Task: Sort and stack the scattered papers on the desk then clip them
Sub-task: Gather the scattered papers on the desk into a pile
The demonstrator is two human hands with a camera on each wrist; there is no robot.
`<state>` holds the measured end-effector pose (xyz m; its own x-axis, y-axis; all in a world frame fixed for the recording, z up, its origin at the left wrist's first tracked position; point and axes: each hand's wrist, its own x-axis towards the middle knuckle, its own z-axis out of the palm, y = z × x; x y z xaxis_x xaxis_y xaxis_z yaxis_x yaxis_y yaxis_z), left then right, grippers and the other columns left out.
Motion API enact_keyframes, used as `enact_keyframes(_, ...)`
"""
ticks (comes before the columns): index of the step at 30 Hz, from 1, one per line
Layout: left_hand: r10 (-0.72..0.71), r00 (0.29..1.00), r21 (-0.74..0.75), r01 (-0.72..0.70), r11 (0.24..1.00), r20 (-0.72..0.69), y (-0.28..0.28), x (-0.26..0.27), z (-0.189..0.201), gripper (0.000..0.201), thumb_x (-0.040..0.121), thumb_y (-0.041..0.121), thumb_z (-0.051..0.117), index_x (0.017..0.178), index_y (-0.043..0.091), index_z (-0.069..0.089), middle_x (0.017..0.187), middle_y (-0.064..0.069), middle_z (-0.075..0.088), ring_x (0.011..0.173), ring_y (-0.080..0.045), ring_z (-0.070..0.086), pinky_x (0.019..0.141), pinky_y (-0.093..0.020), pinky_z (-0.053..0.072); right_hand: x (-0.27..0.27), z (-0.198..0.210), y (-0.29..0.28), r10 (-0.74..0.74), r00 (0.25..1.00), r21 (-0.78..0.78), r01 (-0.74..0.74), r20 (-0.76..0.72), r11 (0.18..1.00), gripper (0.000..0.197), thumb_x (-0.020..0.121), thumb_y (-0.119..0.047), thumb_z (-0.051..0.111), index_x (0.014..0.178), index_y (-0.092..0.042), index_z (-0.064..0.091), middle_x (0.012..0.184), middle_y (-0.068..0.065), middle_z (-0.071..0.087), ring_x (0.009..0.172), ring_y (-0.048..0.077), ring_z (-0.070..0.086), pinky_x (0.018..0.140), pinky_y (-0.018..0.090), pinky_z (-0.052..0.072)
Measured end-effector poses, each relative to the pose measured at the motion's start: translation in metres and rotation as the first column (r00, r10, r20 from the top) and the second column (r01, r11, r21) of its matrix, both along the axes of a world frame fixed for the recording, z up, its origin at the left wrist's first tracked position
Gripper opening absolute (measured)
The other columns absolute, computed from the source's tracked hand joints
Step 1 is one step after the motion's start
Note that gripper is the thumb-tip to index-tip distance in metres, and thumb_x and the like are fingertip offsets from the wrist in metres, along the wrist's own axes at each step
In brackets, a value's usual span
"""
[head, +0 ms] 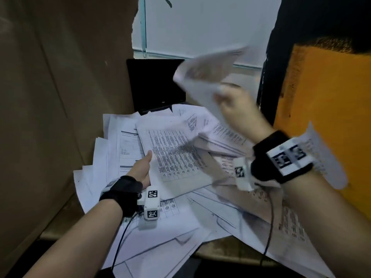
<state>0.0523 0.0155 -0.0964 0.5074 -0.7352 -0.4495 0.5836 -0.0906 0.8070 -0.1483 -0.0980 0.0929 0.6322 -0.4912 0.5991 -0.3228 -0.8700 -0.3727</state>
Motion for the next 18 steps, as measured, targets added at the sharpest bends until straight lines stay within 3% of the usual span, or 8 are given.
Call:
enact_keyframes(4, 0.013, 0.998, 0.004, -0.013, 1.0, 0.053, 0.003, -0.003, 0.002, 0.075, 0.096, 0.053, 0.038, 0.153, 0.013, 0.012, 0.159, -0.005, 0.016, 0.146, -0.025, 0.021, 0.116, -0.044, 0.025, 0.033, -0.08, 0.02, 0.135, 0.907, 0.213, -0.052, -0.399, 0.976, 0.027, 0.095, 0.003, 0.047, 0.085, -0.019, 0.06, 0.068, -0.013, 0.045, 0.063, 0.008, 0.05, 0.055, 0.013, 0.031)
enact_keyframes(7, -0.078, 0.994, -0.068, 0.083, 0.994, 0.076, 0.006, -0.009, 0.011, 0.073, 0.092, 0.062, 0.032, 0.148, 0.015, 0.031, 0.149, -0.009, 0.039, 0.137, -0.026, 0.04, 0.105, -0.042, 0.038, 0.044, -0.115, 0.028, 0.309, 0.681, 0.364, -0.067, -0.664, 0.929, 0.026, 0.092, -0.01, 0.052, 0.077, -0.032, 0.053, 0.08, -0.014, 0.052, 0.085, 0.024, 0.06, 0.065, 0.024, 0.043)
enact_keyframes(8, -0.088, 0.993, -0.094, 0.095, 0.991, 0.079, 0.003, -0.01, 0.01, 0.061, 0.097, 0.053, 0.036, 0.145, 0.016, 0.035, 0.145, -0.011, 0.044, 0.133, -0.027, 0.044, 0.104, -0.044, 0.039, 0.045, -0.117, 0.029, 0.395, 0.584, 0.436, -0.077, -0.709, 0.897, 0.01, 0.096, -0.027, 0.052, 0.095, -0.034, 0.06, 0.098, -0.011, 0.061, 0.101, 0.025, 0.061, 0.077, 0.027, 0.046)
enact_keyframes(10, -0.014, 0.997, -0.1, 0.022, 0.995, 0.079, -0.002, -0.005, 0.002, 0.046, 0.1, 0.014, 0.044, 0.145, 0.011, 0.034, 0.139, -0.018, 0.049, 0.121, -0.035, 0.054, 0.103, -0.052, 0.041, 0.043, -0.109, 0.016, 0.518, 0.546, 0.583, -0.066, -0.659, 0.81, 0.052, 0.092, -0.059, 0.049, 0.137, -0.034, 0.047, 0.138, -0.008, 0.053, 0.126, 0.016, 0.051, 0.103, 0.034, 0.038)
enact_keyframes(12, -0.015, 0.998, -0.068, 0.02, 0.997, 0.065, -0.002, 0.003, -0.007, 0.06, 0.094, -0.006, 0.043, 0.148, 0.015, 0.027, 0.14, -0.019, 0.048, 0.116, -0.039, 0.057, 0.1, -0.057, 0.043, 0.041, -0.1, -0.017, 0.404, 0.726, 0.587, 0.0, -0.557, 0.809, 0.057, 0.091, -0.052, 0.055, 0.142, -0.029, 0.044, 0.143, -0.003, 0.05, 0.129, 0.018, 0.05, 0.105, 0.034, 0.039)
enact_keyframes(14, -0.026, 0.998, -0.041, 0.028, 0.999, 0.049, -0.001, 0.009, -0.012, 0.071, 0.092, -0.006, 0.045, 0.152, 0.022, 0.017, 0.151, -0.014, 0.036, 0.127, -0.038, 0.048, 0.103, -0.056, 0.04, 0.036, -0.102, -0.065, 0.113, 0.753, 0.365, 0.178, -0.648, 0.914, 0.063, 0.091, -0.029, 0.062, 0.147, -0.018, 0.035, 0.149, 0.008, 0.041, 0.133, 0.026, 0.044, 0.104, 0.035, 0.039)
enact_keyframes(16, -0.019, 0.998, -0.042, 0.021, 0.999, 0.054, -0.001, 0.01, -0.011, 0.07, 0.093, -0.004, 0.044, 0.151, 0.023, 0.019, 0.151, -0.012, 0.036, 0.129, -0.037, 0.046, 0.106, -0.055, 0.037, 0.024, -0.115, -0.105, -0.129, 0.51, 0.072, 0.356, -0.85, 0.932, 0.085, 0.081, -0.034, 0.062, 0.151, -0.015, 0.019, 0.154, 0.017, 0.025, 0.136, 0.038, 0.037, 0.107, 0.044, 0.039)
enact_keyframes(18, -0.012, 0.999, -0.048, 0.015, 0.999, 0.049, -0.002, 0.01, -0.012, 0.059, 0.092, -0.005, 0.041, 0.146, 0.018, 0.03, 0.143, -0.015, 0.046, 0.124, -0.038, 0.051, 0.105, -0.055, 0.038, 0.015, -0.136, -0.135, -0.185, 0.348, -0.041, 0.381, -0.919, 0.924, 0.085, 0.073, -0.041, 0.054, 0.146, -0.014, 0.02, 0.147, 0.021, 0.031, 0.127, 0.043, 0.043, 0.101, 0.051, 0.044)
